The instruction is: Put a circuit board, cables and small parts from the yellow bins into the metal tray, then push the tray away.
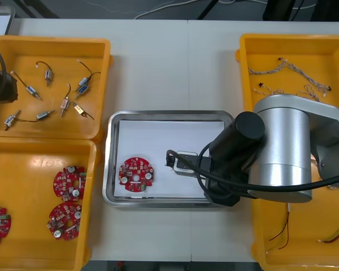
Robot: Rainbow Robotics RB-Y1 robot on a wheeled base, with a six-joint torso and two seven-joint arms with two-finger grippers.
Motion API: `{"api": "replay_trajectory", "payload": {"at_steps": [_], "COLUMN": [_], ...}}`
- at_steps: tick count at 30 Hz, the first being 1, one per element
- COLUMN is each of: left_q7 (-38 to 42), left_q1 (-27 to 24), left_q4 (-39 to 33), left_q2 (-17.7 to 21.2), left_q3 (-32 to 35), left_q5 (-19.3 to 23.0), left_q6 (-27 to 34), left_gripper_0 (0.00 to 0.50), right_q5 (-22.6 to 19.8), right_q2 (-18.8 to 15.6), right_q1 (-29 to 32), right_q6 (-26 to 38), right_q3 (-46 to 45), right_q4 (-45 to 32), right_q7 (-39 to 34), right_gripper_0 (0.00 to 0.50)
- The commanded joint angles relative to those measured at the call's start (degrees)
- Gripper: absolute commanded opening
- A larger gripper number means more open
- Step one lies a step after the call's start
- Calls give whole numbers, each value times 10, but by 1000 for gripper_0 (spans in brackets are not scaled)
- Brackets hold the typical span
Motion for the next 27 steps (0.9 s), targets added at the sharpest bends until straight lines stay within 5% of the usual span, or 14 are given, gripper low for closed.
{"api": "replay_trajectory", "payload": {"at_steps": [1, 27], "left_q7": [-66, -137], "left_q1": [3, 3], "left_q4": [21, 125], "left_q2": [20, 21], "left_q3": [29, 24], "left_q5": [-15, -15], "left_q6": [-21, -76], "left_gripper_0": [500, 500], "right_q5": [4, 48], "right_q2": [7, 97], "right_q1": [-20, -28], "right_q6": [-13, -69], "right_q3": [8, 77], "right_q4": [31, 152], "right_q7": [57, 69], "right_gripper_0": [0, 0]}}
